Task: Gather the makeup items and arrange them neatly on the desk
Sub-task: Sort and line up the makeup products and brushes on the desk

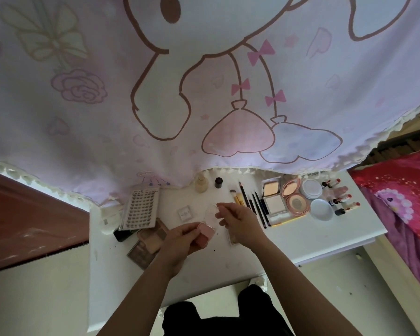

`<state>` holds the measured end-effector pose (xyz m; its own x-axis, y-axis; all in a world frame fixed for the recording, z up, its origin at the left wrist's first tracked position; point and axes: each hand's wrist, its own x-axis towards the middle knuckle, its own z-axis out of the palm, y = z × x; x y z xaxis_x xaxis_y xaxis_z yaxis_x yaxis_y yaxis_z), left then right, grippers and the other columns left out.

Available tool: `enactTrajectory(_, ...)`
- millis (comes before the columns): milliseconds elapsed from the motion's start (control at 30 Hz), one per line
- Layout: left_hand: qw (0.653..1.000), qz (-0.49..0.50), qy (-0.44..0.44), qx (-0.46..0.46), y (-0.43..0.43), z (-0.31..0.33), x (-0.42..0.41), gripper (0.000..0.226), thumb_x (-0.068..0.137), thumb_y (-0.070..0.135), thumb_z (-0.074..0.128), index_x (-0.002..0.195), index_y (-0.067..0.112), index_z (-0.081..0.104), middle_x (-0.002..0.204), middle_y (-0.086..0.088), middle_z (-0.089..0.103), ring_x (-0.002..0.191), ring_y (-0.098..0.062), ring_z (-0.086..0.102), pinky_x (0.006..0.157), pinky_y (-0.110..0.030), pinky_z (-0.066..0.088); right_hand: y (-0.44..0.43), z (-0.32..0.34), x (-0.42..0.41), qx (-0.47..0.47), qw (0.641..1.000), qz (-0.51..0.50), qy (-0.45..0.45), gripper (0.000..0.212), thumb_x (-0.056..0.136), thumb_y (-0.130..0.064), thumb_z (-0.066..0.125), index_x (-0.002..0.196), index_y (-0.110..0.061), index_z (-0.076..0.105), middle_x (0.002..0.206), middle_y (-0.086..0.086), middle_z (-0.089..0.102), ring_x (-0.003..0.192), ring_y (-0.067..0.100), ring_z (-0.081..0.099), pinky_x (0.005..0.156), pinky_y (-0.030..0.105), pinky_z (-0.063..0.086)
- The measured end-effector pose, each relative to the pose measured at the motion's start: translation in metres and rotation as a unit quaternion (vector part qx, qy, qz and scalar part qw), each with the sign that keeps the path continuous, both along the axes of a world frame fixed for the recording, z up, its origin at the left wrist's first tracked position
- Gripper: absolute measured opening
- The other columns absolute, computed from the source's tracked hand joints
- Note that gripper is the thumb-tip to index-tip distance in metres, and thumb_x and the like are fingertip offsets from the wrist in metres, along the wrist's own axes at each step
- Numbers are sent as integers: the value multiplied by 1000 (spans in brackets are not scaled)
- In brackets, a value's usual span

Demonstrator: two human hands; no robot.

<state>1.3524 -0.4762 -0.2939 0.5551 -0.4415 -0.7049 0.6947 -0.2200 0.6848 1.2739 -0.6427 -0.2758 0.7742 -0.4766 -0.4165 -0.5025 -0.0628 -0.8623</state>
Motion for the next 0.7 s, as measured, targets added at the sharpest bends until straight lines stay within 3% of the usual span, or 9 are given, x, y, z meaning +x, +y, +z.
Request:
enactTrajectory(133,989,91,92,70,-15,-41,-15,19,93,3,59,109,8,68,103,-15,69,84,-22,63,63,-31,50,-1,-25,-15,107,987,-75,93,24,102,-32,50,120,-20,61,103,3,70,91,16,68,81,31,57)
enactTrajectory(200,982,110,121,97,-22,-58,-21,23,92,4,58,112,10,68,97,-13,69,74,-19,59,55,-27,42,-2,-46,-30,106,981,-80,139,19,99,-24,53,113,-19,65,98,6,70,86,19,66,76,32,56)
enactTrajectory(300,980,117,128,102,-35,-76,-31,26,88,-5,59,113,1,66,92,-18,69,66,-20,58,45,-25,43,-3,-75,-56,89,974,-84,193,22,94,-17,54,110,-13,68,91,4,71,77,18,65,71,34,53)
enactTrajectory(400,980,125,88,128,-47,-84,-42,23,83,-7,68,106,0,66,92,-18,70,76,-25,62,57,-30,53,-3,-90,-76,76,968,-92,222,20,92,-17,53,102,-17,70,85,3,71,78,19,66,77,42,56)
enactTrajectory(533,975,131,16,176,-59,-87,-47,20,83,0,73,102,5,68,82,-9,68,70,-23,64,69,-36,59,-3,-96,-81,78,966,-91,230,17,91,-19,54,90,-23,71,85,2,71,88,24,66,85,46,55)
enactTrajectory(600,973,101,-11,205,-60,-89,-48,19,84,6,73,103,10,69,82,-5,69,71,-22,65,74,-39,60,-4,-97,-81,73,967,-82,231,19,89,-19,54,97,-19,72,88,2,72,94,27,68,87,46,55)
enactTrajectory(700,967,22,-67,245,-54,-89,-48,23,84,18,73,106,13,74,93,-3,73,80,-25,70,81,-41,60,-5,-92,-77,54,969,-53,233,20,88,-17,54,92,-10,72,91,7,73,94,30,67,88,47,55)
